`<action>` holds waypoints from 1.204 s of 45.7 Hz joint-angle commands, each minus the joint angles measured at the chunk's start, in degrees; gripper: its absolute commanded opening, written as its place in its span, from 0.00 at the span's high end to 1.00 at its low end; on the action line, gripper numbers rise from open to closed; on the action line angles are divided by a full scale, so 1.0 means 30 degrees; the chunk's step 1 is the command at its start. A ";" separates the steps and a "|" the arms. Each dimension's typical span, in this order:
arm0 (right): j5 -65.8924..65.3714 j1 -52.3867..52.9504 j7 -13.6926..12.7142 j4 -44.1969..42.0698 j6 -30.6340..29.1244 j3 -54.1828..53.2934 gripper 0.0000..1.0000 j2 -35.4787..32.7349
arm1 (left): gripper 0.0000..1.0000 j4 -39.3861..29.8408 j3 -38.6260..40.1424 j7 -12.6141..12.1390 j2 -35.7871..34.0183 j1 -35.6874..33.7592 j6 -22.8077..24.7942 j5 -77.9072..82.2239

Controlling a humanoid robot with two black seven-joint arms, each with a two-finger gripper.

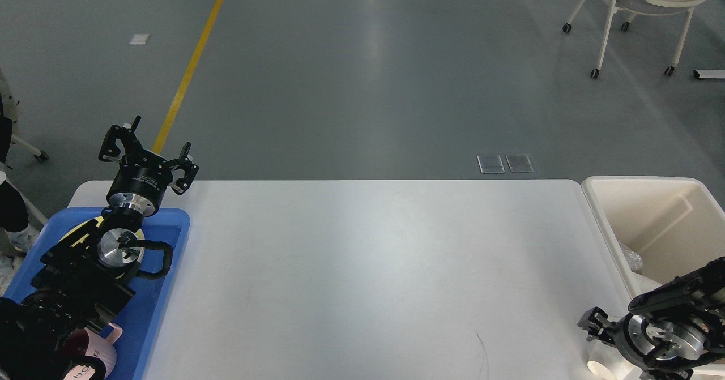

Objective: Tidy desktop
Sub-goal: 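Lower the right gripper onto the second white paper cup, then lift the second paper cup toward the white bin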

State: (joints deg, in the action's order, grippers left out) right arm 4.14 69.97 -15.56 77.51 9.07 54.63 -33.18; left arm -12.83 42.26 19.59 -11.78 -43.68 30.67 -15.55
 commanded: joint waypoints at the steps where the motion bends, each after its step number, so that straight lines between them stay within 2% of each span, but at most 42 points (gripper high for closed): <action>1: -0.0060 -0.1086 0.0002 -0.0522 0.0082 -0.0836 0.26 -0.0015 | 0.00 0.0000 0.0006 0.0002 0.0000 -0.0001 0.0000 -0.0002; 6: -0.0031 -0.1643 0.0002 -0.0903 0.0141 -0.1744 0.32 -0.0015 | 0.00 0.0000 0.0006 0.0002 0.0000 -0.0001 0.0000 -0.0001; 8: 0.0027 -0.1790 0.0002 -0.0962 0.0141 -0.2009 0.42 -0.0015 | 0.00 0.0000 -0.0023 0.0002 0.0000 -0.0001 0.0000 -0.0002; 9: 0.0027 -0.1848 0.0002 -0.0962 0.0170 -0.2126 0.51 -0.0015 | 0.00 0.0000 0.0005 0.0002 0.0000 -0.0001 0.0000 -0.0002; 10: 0.0027 -0.1849 -0.0027 -0.0962 0.0170 -0.2185 0.67 -0.0015 | 0.01 0.0000 0.0006 0.0002 0.0000 -0.0001 0.0000 -0.0002; 11: 0.0027 -0.1849 -0.0056 -0.0962 0.0170 -0.2214 0.88 0.0014 | 0.00 0.0000 -0.0023 0.0002 0.0000 -0.0001 0.0000 -0.0002; 12: -0.0002 -0.1849 -0.0086 -0.0962 0.0170 -0.2186 1.00 0.0044 | 0.01 0.0000 -0.0024 0.0031 0.0000 -0.0001 0.0000 -0.0002; 31: -0.0236 -0.1118 -0.0467 -0.0786 0.0757 -0.1981 1.00 -0.0249 | 0.00 0.0000 0.0006 0.0002 0.0000 -0.0001 0.0000 -0.0002; 38: -0.0265 0.1251 -0.0496 0.0266 0.0085 -0.1922 1.00 -0.0863 | 0.00 0.0000 0.0006 0.0031 0.0000 -0.0001 0.0000 -0.0002; 43: -0.0645 0.4180 -0.0554 0.1497 -0.1700 -0.1834 1.00 -0.1391 | 0.00 0.0000 0.0006 0.0002 0.0000 -0.0001 0.0000 -0.0002; 47: -0.1669 0.6962 -0.0672 0.2113 -0.3925 -0.1805 1.00 -0.1421 | 0.00 0.0000 0.0006 0.0031 0.0000 -0.0001 0.0000 -0.0002; 55: -0.2785 1.3026 -0.0643 0.3226 -1.0837 -0.1922 1.00 -0.0808 | 0.00 0.0000 0.0005 0.0031 0.0000 -0.0001 0.0000 -0.0002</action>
State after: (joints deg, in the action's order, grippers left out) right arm -2.85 97.93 -17.55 85.07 -10.65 49.01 -37.20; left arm -12.83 42.27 19.63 -11.78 -43.69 30.67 -15.57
